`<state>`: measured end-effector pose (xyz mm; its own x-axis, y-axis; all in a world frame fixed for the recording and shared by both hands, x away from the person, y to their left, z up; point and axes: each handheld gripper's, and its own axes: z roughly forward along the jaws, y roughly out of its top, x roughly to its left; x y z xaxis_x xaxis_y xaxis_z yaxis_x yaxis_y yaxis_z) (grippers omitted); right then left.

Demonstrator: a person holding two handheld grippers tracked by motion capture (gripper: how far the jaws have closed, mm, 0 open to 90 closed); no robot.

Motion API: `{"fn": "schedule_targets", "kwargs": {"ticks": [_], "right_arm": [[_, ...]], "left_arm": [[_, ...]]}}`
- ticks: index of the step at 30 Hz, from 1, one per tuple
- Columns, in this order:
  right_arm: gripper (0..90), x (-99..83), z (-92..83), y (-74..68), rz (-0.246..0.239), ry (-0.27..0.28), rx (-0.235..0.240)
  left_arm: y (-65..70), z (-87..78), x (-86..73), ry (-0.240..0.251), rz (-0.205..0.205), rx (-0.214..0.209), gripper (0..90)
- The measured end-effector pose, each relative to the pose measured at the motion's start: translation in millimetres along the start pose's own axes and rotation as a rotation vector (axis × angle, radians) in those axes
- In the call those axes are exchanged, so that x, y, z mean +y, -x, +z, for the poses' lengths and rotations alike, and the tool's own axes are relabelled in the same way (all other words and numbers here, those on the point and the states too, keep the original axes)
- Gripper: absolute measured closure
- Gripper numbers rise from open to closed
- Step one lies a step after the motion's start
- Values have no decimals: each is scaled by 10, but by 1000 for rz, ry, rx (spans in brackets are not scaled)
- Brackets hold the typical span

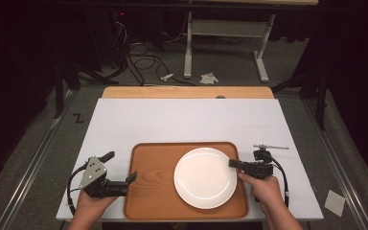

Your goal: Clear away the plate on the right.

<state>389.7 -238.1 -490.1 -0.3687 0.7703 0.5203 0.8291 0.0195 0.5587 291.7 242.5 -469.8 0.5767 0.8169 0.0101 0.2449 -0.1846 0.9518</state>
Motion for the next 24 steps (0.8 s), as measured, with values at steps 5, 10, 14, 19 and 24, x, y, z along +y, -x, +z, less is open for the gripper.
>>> {"fn": "schedule_targets", "kwargs": {"ticks": [5, 10, 14, 19, 24], "right_arm": [[849, -11, 29, -11, -27, -17, -33], [829, -32, 68, -29, -72, -28, -74], [807, -53, 97, -79, -154, -44, -143], [632, -31, -41, -231, -274, 58, -174], [447, 32, -359, -352, -319, 179, -161]], "left_arm": [[15, 19, -2, -11, 6, -5, 2], [27, 26, -6, -18, 10, -7, 3], [27, 27, -8, -32, 9, -6, 3], [17, 26, -14, -37, 1, -2, 3], [15, 23, -17, -39, 2, -6, 3]]}}
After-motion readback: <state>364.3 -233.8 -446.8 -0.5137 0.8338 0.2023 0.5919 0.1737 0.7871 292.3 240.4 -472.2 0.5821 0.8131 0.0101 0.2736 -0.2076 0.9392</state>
